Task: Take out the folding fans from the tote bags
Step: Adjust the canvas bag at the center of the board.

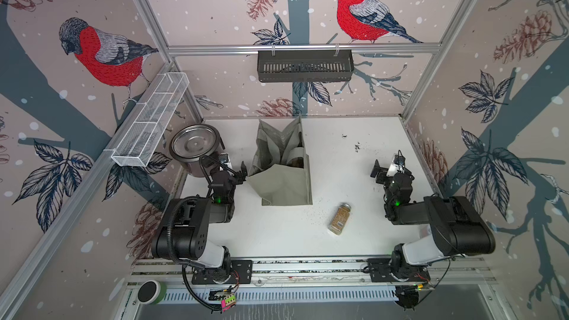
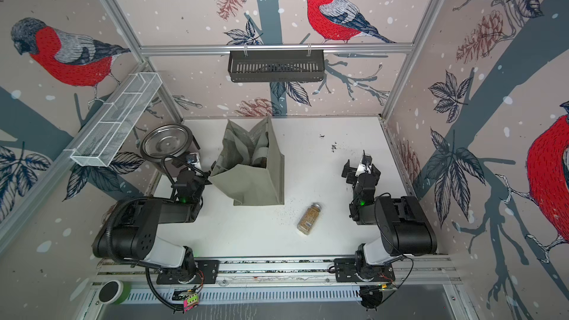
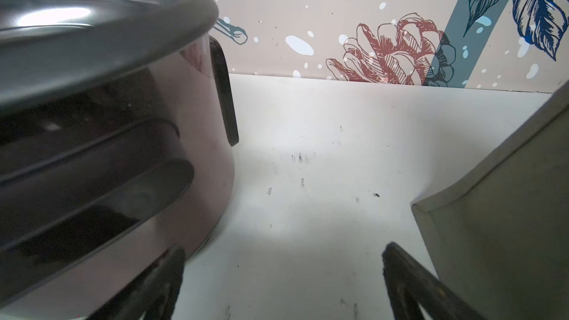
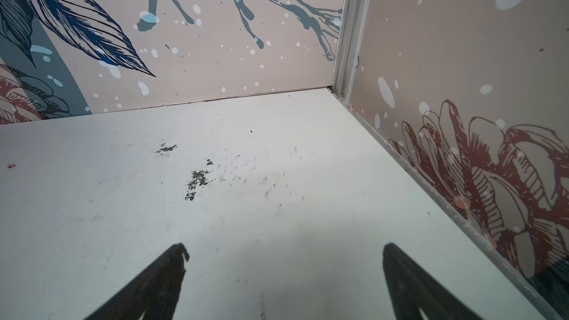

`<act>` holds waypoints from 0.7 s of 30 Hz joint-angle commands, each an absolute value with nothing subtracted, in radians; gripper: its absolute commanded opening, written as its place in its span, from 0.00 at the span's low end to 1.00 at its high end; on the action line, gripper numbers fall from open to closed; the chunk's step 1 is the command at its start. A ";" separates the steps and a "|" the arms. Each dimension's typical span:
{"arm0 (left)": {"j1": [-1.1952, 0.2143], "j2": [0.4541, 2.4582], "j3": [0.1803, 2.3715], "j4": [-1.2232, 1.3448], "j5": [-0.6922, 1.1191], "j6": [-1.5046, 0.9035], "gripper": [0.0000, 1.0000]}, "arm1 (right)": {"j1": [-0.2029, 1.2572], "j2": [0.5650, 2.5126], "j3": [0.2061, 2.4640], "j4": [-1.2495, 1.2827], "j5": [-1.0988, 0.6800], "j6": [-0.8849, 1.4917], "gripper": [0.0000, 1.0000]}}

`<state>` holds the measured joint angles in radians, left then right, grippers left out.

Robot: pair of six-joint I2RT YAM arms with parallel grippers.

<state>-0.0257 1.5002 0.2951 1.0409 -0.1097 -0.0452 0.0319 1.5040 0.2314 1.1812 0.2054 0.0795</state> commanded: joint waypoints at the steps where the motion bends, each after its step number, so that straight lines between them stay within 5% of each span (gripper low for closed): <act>1: -0.025 1.499 0.296 1.085 -0.113 -0.036 0.99 | 0.033 1.504 0.236 1.201 0.199 0.080 1.00; 21: -0.017 1.498 0.296 1.084 -0.103 -0.040 0.99 | 0.033 1.503 0.236 1.201 0.198 0.080 1.00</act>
<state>-0.0216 1.4998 0.2951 1.0409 -0.1085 -0.0452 0.0319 1.5040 0.2314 1.1812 0.2054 0.0795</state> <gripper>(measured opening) 0.992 0.996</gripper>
